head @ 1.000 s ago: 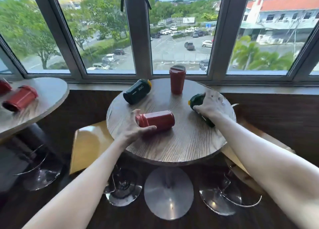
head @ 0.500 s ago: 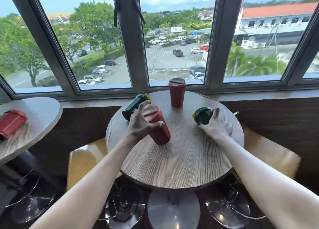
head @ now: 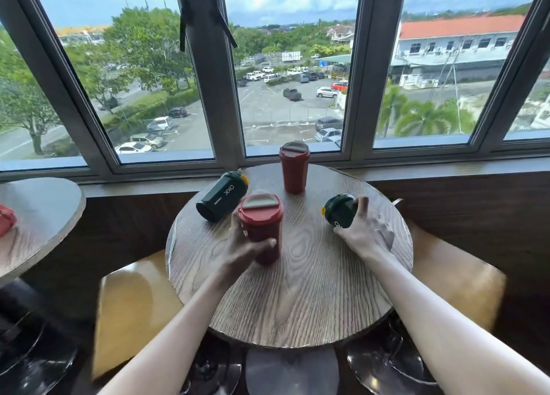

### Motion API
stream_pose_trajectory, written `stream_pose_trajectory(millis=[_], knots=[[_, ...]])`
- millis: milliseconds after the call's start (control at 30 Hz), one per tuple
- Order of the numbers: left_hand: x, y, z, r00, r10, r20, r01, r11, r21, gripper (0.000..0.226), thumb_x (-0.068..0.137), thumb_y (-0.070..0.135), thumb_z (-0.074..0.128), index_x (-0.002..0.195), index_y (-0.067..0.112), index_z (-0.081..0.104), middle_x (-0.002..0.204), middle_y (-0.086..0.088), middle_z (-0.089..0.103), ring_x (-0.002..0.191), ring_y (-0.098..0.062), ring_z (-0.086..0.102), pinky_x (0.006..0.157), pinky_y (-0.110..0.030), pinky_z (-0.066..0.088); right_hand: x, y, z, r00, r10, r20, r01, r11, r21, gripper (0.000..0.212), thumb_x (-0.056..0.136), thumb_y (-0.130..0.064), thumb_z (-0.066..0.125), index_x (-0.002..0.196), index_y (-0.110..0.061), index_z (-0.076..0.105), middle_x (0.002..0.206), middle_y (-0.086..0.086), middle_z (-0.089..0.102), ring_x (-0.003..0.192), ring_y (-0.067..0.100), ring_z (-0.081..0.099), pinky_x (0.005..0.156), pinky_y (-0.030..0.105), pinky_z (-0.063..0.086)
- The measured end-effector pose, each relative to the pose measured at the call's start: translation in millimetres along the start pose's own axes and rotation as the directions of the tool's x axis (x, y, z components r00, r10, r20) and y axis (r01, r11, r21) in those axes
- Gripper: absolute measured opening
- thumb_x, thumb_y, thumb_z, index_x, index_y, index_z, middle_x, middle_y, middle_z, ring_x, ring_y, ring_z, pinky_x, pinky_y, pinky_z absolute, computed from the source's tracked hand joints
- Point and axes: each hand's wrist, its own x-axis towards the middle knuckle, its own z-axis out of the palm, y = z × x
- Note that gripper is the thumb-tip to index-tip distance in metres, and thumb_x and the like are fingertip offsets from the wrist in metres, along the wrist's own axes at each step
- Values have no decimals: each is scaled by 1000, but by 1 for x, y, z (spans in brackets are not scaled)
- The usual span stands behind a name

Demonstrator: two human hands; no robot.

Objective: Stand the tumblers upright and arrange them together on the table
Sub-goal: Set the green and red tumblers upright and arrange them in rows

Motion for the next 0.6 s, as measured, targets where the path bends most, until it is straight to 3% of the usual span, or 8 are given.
stream_pose_trajectory(millis=[67,133,200,267,333,400,500,600], knots=[[1,-9,-1,995,-40,90,41,999,-8,71,81,-2,75,141,15,42,110,3,60,93,-6,59,65,-1,46,0,1,1,1000,-8,-13,8,1000,-2,69,71,-51,71,120,-24,31,123,19,55,114,40,52,96,49,43],[3,-17,2,992,-81,93,84,996,-24,68,80,1,78,138,17,47,114,6,63,102,-10,65,70,-10,52,0,1,1,1000,-7,-18,7,1000,-6,68,71,-51,71,118,-24,30,123,19,55,114,40,53,96,48,43],[2,-24,10,995,-101,15,102,994,-35,75,64,16,90,127,27,50,113,4,66,110,-24,67,80,-27,56,1,1,1,1000,-8,-12,8,1000,-15,67,71,-50,71,118,-24,30,123,18,56,113,40,53,95,48,43],[1,-26,18,995,-74,-73,73,997,-22,88,51,35,95,124,32,45,116,1,61,108,-22,63,86,-35,55,1,0,1,1000,-14,-12,14,1000,-15,67,72,-51,71,117,-24,30,122,18,56,112,39,53,94,47,43],[-3,-24,23,998,-39,-48,38,999,-13,92,58,28,94,130,32,37,118,3,55,108,-13,59,88,-21,51,1,0,1,1000,-19,-12,18,1000,-9,68,71,-50,72,118,-25,29,122,18,55,112,40,53,94,48,43],[-2,-21,22,999,-39,20,40,998,-54,85,68,8,85,136,18,36,114,2,59,101,-10,60,75,-5,46,0,1,1,1000,-24,-14,24,1000,-2,70,71,-50,72,119,-24,29,122,19,55,112,40,53,95,48,43],[5,-26,14,996,-67,67,72,994,-85,88,59,18,83,138,17,44,113,-1,68,102,-18,65,73,-12,51,0,1,0,1000,-22,-10,22,1000,-3,70,72,-49,72,119,-24,27,122,19,54,111,40,54,95,47,43],[2,-29,16,997,-59,39,60,998,-31,87,60,22,94,132,24,47,114,4,67,104,-11,66,79,-13,52,-2,0,-1,1000,-23,-6,23,1000,-8,70,73,-49,71,118,-24,24,123,20,53,111,41,53,95,47,42]])
